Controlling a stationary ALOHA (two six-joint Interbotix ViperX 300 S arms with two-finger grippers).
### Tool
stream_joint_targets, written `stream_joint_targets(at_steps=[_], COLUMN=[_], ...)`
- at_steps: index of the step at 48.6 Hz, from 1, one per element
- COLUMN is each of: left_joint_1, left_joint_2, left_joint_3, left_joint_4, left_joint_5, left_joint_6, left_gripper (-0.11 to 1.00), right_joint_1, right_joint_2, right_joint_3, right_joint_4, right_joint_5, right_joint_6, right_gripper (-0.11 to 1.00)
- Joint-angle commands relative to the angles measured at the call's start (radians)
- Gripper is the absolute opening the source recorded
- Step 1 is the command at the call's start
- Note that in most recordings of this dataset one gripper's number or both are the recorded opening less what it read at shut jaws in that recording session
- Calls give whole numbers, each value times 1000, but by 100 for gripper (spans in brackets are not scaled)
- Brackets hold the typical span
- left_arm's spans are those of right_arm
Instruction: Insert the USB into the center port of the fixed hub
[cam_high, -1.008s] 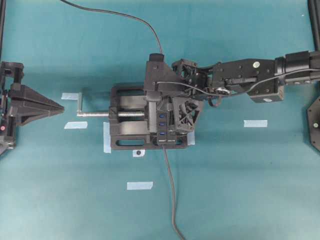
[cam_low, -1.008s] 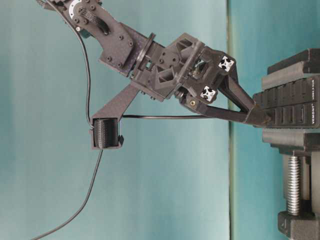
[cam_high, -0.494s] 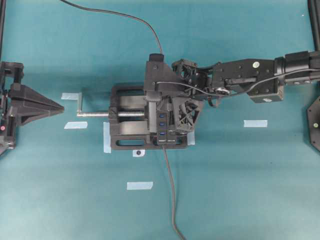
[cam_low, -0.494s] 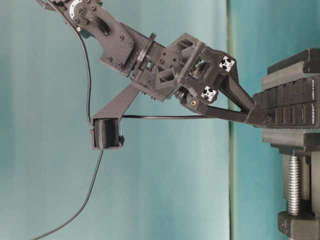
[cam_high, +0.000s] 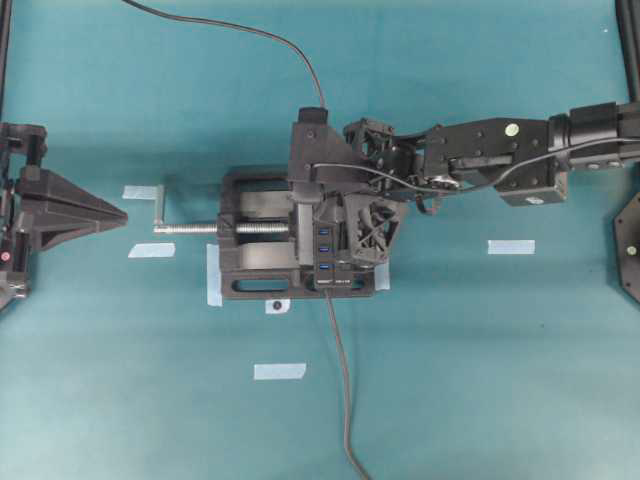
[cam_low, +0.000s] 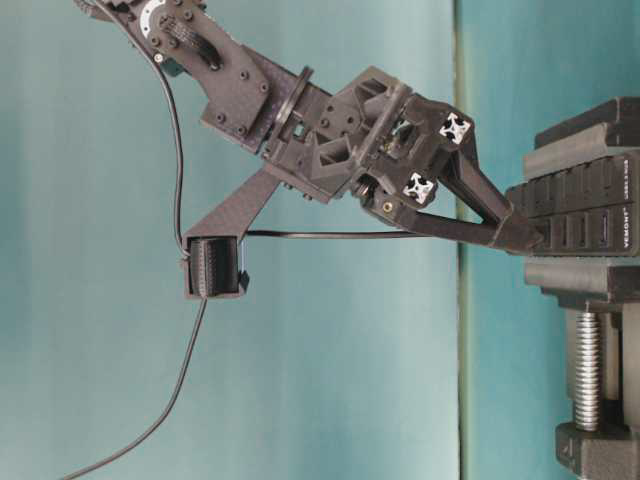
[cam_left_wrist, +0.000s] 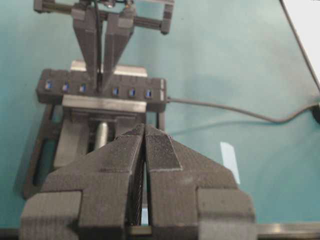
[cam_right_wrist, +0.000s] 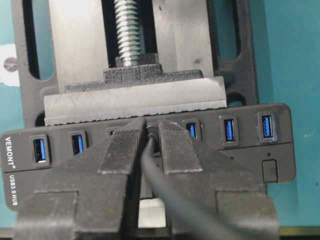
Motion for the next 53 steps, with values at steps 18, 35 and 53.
stream_joint_targets(at_steps=[18, 35, 53], left_joint_1=[0, -2, 0], left_joint_2=[-6, -6, -8], left_joint_3=[-9, -9, -8], left_joint_4=[2, 2, 2], left_joint_5=[-5, -5, -3], left_joint_6=[-2, -3, -14], left_gripper=[0, 0, 0], right_joint_1=[8, 9, 5], right_joint_2=[-9, -18, -48], right_joint_3=[2, -8, -6], right_joint_4=[0, -3, -6], right_joint_5=[-44, -44, -44], right_joint_6=[43, 48, 48], right_gripper=[55, 65, 66])
